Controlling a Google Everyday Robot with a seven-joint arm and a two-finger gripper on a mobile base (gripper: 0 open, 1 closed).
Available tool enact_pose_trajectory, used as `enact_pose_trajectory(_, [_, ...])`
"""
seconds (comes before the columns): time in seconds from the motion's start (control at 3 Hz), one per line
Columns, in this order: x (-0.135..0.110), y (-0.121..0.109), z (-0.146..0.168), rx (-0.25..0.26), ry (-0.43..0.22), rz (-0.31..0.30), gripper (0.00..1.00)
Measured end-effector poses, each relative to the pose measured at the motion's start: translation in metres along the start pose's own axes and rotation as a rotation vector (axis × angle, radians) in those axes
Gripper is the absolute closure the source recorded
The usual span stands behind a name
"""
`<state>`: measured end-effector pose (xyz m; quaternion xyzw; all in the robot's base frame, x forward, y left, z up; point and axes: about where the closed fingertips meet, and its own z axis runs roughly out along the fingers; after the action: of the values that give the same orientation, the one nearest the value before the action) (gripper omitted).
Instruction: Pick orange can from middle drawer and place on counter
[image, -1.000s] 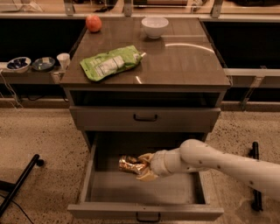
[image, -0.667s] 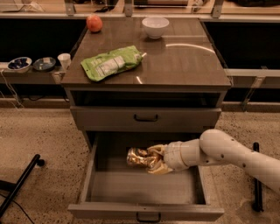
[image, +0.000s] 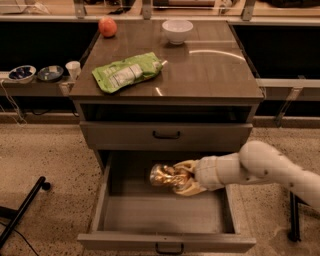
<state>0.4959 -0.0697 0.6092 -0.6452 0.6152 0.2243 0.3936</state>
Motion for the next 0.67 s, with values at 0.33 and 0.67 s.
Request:
enact_pose_trajectory(0.33, [-0.004, -0.039, -0.087, 0.094, -0.008, -0.046, 1.0])
enact_pose_trajectory(0.67, [-0.021, -0.082, -0.171, 0.176, 0.03, -0.08, 1.0])
